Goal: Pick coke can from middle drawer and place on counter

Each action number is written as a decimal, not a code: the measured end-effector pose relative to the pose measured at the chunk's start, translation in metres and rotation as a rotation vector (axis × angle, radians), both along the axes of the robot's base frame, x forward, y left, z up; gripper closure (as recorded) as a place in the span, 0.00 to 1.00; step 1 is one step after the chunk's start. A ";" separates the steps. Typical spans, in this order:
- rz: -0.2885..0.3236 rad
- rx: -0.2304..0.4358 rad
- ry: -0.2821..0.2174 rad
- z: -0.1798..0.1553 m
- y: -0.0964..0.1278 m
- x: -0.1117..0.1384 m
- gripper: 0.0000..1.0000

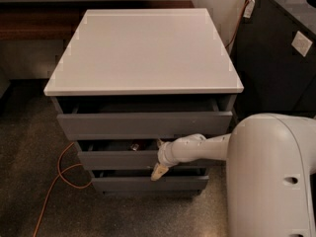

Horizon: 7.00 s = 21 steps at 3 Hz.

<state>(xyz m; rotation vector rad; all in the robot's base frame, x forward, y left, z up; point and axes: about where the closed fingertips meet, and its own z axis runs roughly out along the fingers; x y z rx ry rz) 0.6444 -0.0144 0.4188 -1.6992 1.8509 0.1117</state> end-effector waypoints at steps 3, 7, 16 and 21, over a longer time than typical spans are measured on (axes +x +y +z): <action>0.031 0.009 0.007 0.012 0.001 -0.013 0.87; 0.138 0.093 0.073 0.022 0.023 -0.076 1.00; 0.139 0.093 0.073 0.022 0.023 -0.076 0.60; 0.298 -0.123 0.099 -0.012 0.047 -0.123 0.00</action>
Offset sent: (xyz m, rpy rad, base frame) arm 0.0002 -0.0036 0.0167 0.0016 -0.0125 0.0193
